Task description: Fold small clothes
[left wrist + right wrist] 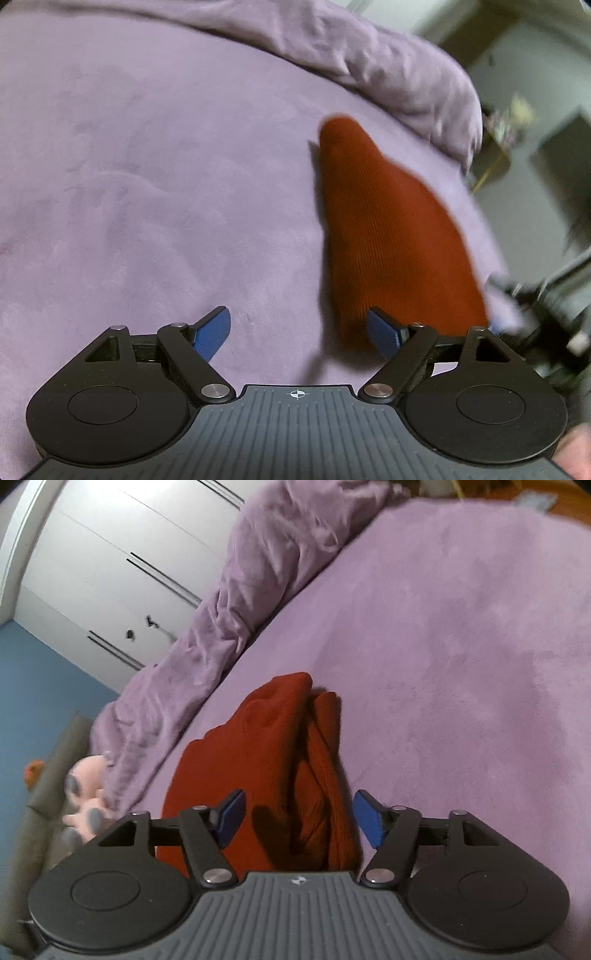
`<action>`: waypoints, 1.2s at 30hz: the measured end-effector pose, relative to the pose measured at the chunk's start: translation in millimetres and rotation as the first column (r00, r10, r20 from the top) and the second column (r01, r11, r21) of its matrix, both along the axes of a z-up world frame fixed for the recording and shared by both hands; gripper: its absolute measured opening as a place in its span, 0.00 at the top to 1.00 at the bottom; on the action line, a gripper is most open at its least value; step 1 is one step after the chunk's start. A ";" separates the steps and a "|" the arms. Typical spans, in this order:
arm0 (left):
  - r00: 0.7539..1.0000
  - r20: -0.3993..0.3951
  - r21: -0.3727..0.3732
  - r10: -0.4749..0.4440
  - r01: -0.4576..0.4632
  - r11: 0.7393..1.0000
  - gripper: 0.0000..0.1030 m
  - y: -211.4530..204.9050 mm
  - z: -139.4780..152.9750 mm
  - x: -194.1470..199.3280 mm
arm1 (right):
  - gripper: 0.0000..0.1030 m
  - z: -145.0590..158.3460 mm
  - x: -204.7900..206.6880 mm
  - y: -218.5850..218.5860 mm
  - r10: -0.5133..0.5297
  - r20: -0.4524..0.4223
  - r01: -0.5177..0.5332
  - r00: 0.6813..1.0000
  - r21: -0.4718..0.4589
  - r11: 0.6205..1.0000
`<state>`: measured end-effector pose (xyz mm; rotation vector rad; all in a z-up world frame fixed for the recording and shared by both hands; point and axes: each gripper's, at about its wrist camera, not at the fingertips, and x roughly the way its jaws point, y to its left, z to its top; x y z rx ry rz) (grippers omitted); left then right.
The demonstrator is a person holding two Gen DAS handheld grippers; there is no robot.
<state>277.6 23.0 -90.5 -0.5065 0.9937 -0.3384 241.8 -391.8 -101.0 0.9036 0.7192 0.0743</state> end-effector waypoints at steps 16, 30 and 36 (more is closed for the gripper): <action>0.994 -0.072 -0.326 -0.082 0.055 0.944 0.33 -44.3 -41.2 122.9 | 0.51 -44.5 76.7 -10.0 0.188 -0.045 -0.168 0.981 0.288 0.943; 0.998 0.045 -0.364 -0.045 0.058 0.930 0.52 0.8 19.6 70.8 | 0.65 -1.2 79.7 66.8 0.330 0.029 -0.326 0.944 0.261 0.909; 0.992 0.066 -0.238 0.104 -0.086 0.968 0.49 84.9 47.6 -12.1 | 0.65 8.6 50.2 143.2 0.468 0.068 -0.459 0.881 0.365 0.810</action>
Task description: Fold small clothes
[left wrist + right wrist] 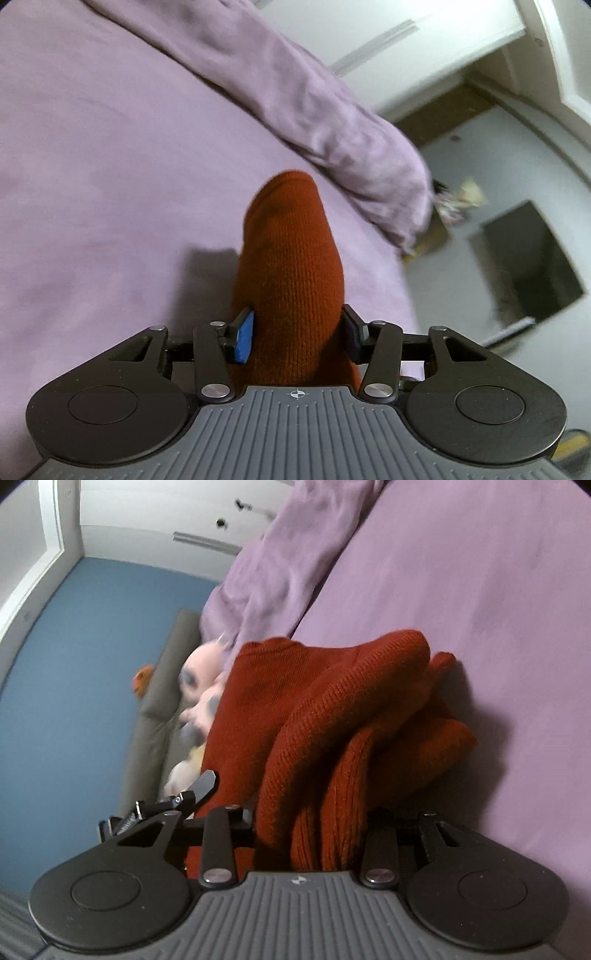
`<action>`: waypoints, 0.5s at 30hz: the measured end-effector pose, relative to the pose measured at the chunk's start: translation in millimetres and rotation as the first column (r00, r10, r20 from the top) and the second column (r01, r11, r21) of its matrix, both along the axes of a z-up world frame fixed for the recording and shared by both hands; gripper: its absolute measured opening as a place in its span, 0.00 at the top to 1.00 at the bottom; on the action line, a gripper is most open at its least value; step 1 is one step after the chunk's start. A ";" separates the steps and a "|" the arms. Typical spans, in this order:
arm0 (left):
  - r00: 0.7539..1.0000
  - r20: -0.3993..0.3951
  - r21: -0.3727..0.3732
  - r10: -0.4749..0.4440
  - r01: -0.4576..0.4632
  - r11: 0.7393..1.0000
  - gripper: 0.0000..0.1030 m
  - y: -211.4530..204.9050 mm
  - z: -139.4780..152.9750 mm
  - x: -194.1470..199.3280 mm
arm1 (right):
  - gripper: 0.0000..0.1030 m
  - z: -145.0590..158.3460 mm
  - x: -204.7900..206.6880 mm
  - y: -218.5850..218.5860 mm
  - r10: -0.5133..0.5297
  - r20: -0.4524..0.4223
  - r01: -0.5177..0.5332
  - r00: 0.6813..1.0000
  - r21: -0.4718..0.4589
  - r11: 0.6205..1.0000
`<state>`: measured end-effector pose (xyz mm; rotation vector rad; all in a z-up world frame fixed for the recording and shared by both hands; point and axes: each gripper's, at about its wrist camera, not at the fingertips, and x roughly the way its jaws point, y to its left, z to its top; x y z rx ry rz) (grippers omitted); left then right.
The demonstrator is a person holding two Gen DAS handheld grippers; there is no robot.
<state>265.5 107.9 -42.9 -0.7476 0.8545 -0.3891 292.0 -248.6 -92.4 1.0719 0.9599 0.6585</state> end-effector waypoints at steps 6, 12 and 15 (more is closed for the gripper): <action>0.981 -0.037 0.241 0.188 -0.174 0.955 0.48 32.6 -7.5 -50.1 | 0.51 16.2 -47.0 48.1 -0.100 0.002 0.094 0.995 -0.369 0.925; 0.963 0.069 0.303 0.259 -0.268 0.915 0.25 25.1 -4.2 -40.2 | 0.45 68.2 -80.0 86.4 -0.208 0.210 0.290 0.955 -0.521 0.803; 0.955 0.074 0.371 0.287 -0.294 0.881 0.25 16.3 -21.4 -30.8 | 0.46 70.3 -65.5 114.6 -0.171 0.268 0.287 0.948 -0.496 0.819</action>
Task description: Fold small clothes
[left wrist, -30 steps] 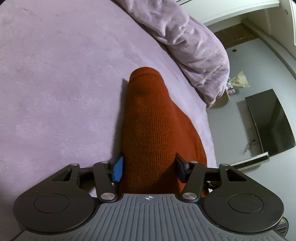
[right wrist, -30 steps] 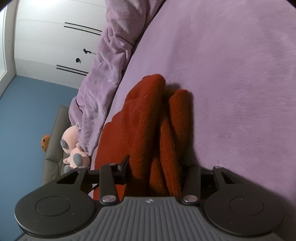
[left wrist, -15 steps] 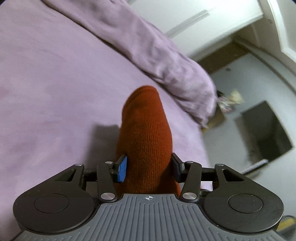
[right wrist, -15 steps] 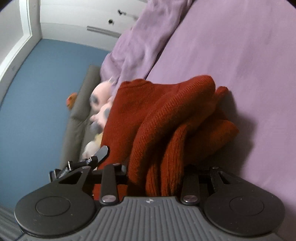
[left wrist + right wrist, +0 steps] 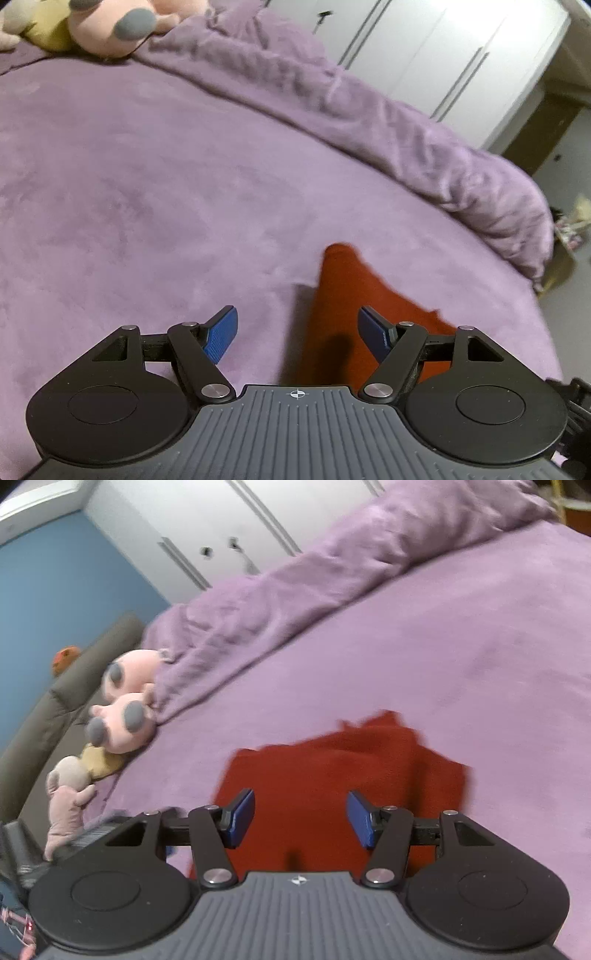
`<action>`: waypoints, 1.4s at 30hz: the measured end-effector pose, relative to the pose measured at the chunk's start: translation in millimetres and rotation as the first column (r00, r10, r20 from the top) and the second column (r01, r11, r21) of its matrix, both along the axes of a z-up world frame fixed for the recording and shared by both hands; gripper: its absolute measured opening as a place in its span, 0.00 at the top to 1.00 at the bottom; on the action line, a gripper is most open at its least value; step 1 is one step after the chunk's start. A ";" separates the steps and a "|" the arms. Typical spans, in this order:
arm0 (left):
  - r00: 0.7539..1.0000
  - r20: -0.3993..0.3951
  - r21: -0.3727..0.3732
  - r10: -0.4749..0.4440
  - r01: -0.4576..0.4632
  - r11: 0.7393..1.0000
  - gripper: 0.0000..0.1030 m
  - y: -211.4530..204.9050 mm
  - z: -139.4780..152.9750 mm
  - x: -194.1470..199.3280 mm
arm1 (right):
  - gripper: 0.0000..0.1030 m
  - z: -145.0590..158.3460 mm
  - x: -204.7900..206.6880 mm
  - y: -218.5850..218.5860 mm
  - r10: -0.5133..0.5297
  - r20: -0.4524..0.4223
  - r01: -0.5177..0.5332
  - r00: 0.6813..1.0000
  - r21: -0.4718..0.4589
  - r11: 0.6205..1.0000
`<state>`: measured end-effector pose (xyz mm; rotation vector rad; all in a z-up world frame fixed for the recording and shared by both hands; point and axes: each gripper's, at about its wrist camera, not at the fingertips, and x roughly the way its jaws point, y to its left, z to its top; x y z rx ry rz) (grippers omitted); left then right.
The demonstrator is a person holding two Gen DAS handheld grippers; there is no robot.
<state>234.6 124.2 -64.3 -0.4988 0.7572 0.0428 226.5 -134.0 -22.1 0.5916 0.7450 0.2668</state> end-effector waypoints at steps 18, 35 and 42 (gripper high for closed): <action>1.000 -0.003 0.026 -0.029 0.029 0.999 0.16 -3.1 4.8 -65.6 | 0.56 -32.2 -3.1 -1.3 -0.081 0.020 0.083 0.997 -0.216 0.973; 0.969 -0.245 0.212 -0.041 0.095 0.973 0.07 -18.3 10.6 -165.8 | 0.14 -18.3 -150.4 36.0 0.037 -0.262 -0.163 0.964 -0.480 0.862; 0.885 -0.464 0.413 -0.038 0.254 0.874 0.07 -45.9 17.4 -151.8 | 0.04 0.3 -166.1 57.5 0.025 -0.289 -0.174 0.957 -0.504 0.846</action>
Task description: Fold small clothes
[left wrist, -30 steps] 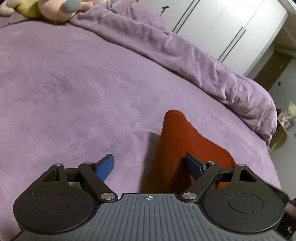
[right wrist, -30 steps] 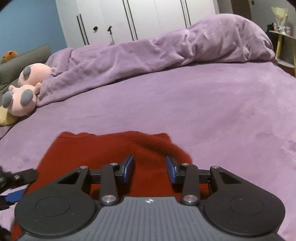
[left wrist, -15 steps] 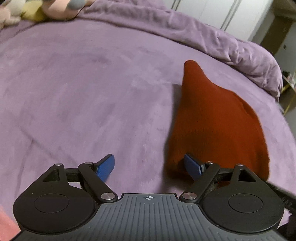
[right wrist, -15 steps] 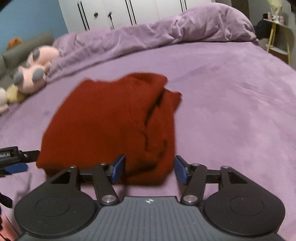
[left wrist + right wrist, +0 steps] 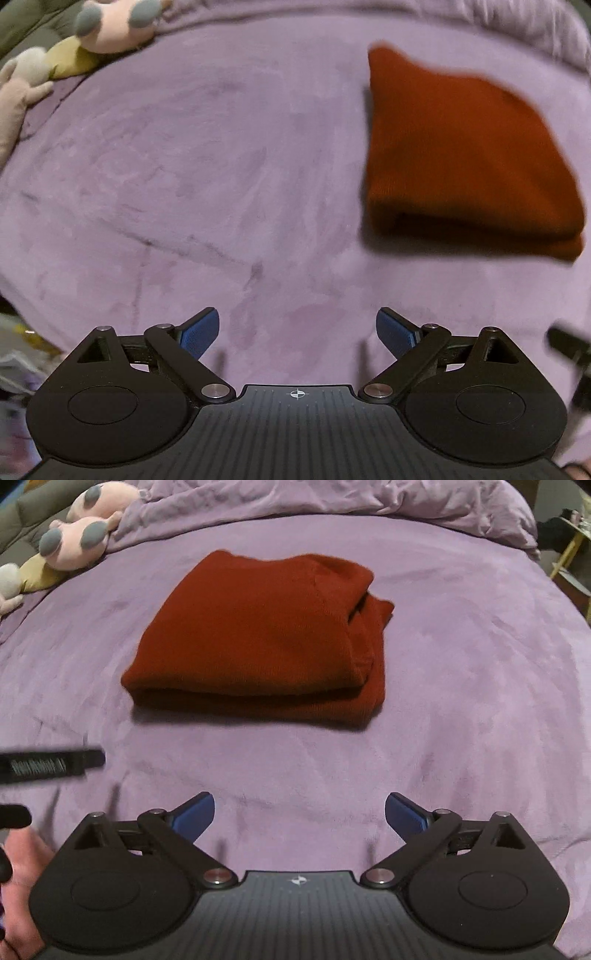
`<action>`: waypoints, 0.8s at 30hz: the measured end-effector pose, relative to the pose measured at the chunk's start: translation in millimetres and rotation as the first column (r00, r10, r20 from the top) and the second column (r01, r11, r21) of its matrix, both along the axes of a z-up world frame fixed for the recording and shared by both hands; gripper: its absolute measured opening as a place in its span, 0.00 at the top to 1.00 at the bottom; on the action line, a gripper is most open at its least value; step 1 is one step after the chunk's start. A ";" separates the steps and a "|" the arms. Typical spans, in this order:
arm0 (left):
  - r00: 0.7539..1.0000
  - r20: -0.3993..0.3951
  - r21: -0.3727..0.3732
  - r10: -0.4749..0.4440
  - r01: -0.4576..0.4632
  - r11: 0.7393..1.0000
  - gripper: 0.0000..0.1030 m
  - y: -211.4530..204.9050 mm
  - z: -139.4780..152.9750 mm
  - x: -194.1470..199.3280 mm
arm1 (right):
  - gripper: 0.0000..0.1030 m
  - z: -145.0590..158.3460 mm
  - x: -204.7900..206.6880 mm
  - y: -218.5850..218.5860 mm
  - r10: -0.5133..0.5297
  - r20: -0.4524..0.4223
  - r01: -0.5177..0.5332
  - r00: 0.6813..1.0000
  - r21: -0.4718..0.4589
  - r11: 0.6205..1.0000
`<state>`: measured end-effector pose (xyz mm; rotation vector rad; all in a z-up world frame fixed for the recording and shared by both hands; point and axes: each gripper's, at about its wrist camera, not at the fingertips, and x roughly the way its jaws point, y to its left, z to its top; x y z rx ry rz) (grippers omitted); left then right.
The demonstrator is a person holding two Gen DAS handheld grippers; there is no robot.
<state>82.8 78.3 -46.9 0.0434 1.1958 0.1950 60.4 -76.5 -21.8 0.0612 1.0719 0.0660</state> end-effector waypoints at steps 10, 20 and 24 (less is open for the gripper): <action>0.996 -0.070 0.107 -0.062 0.069 0.992 0.07 -31.1 5.9 18.2 | 0.04 15.8 22.6 14.8 -0.087 -0.060 0.081 0.994 -0.092 0.992; 0.994 -0.092 0.048 -0.061 0.065 0.997 0.07 -35.6 10.6 17.7 | 0.04 20.5 31.3 10.4 -0.139 -0.087 0.132 0.986 -0.084 0.988; 0.994 -0.102 0.019 -0.049 0.051 0.999 0.07 -33.7 9.6 20.0 | 0.04 17.5 32.8 7.2 -0.152 -0.110 0.144 0.982 -0.071 0.987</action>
